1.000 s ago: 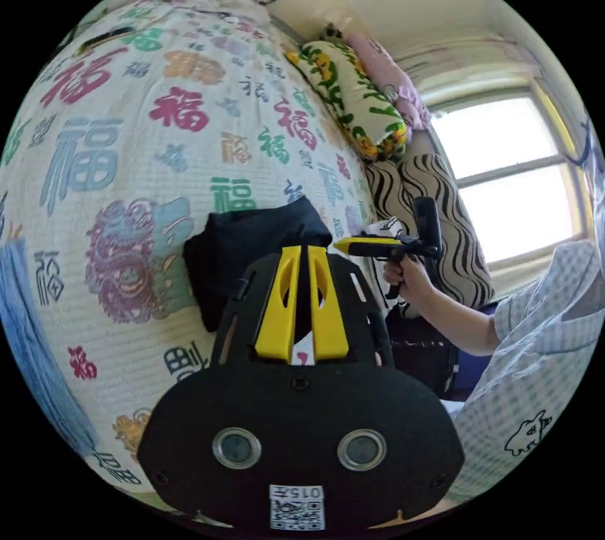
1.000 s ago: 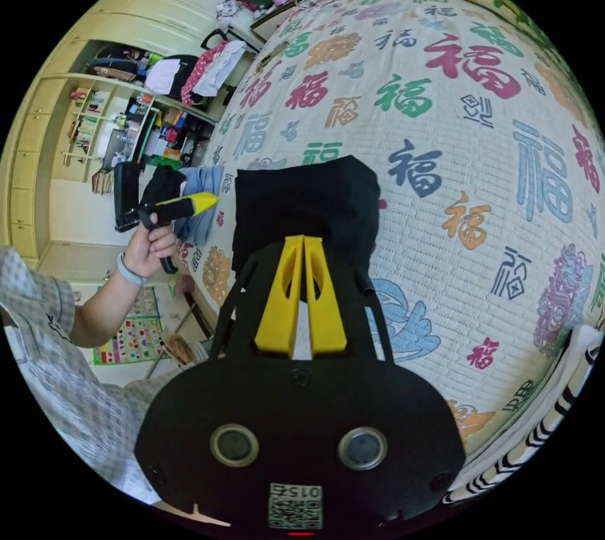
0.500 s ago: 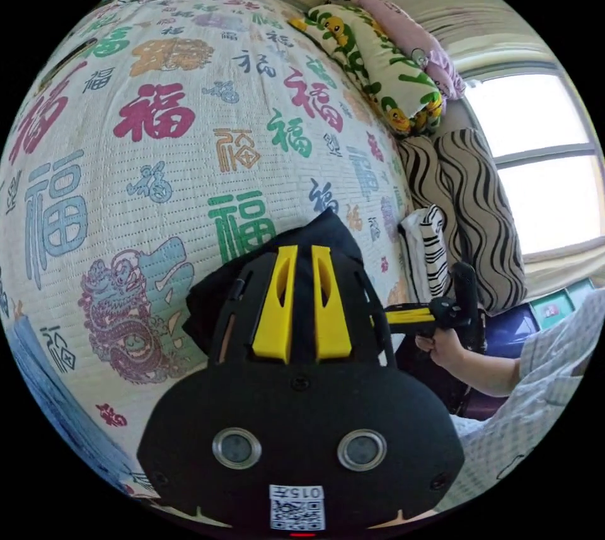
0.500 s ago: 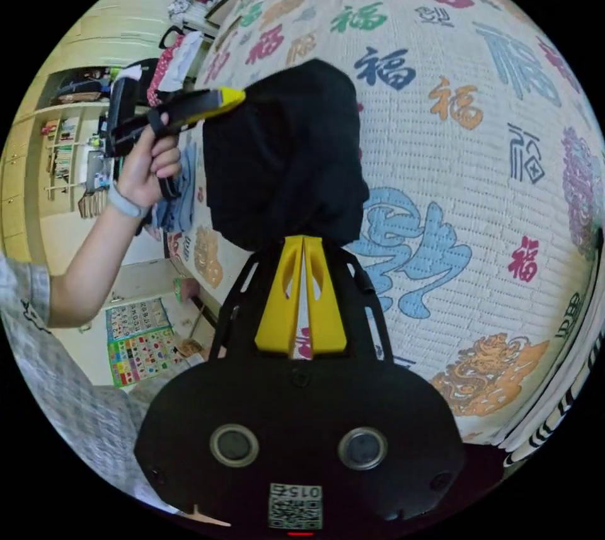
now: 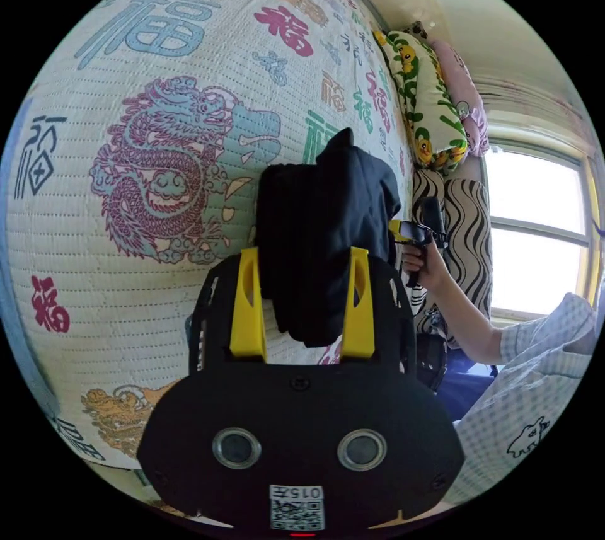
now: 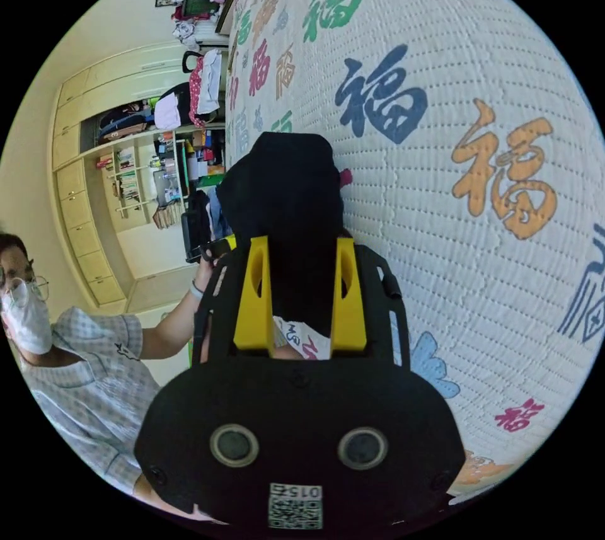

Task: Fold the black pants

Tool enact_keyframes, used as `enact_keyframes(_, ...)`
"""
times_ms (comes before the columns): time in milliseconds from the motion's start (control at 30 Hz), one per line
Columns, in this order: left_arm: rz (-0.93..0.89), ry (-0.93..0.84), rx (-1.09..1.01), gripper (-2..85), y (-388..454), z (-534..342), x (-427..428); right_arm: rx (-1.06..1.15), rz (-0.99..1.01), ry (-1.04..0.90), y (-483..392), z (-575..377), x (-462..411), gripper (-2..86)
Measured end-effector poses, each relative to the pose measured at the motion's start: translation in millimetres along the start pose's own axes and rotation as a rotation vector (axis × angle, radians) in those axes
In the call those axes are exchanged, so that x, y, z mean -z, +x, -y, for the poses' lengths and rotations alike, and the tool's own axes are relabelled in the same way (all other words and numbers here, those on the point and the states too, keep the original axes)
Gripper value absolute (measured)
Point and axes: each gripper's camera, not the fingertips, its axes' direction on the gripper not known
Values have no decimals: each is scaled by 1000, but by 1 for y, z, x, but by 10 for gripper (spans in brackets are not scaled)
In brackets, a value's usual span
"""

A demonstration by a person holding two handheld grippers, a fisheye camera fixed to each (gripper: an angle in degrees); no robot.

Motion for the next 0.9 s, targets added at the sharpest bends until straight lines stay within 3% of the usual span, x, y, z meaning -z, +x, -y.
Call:
enact_keyframes(167,-26,-55,5,150,-6,-15,6,-77,185,-63,22,13,-14,109)
enact_keyframes(333,-115,-113,4,73,-8,-34,20,-32,130,-74,-7,11,-20,81)
enact_keyframes(533,-159,47,-76,65,33,-98,129,148,190,-55,-112,-6,-43,76)
enact_keyframes(767,114,260,-113,66,76,-209,348,398,451,-105,-274,6,-186,79)
enact_keyframes(900,299,295,-30,66,63,-243,410,435,396,-145,-328,23,-280,78)
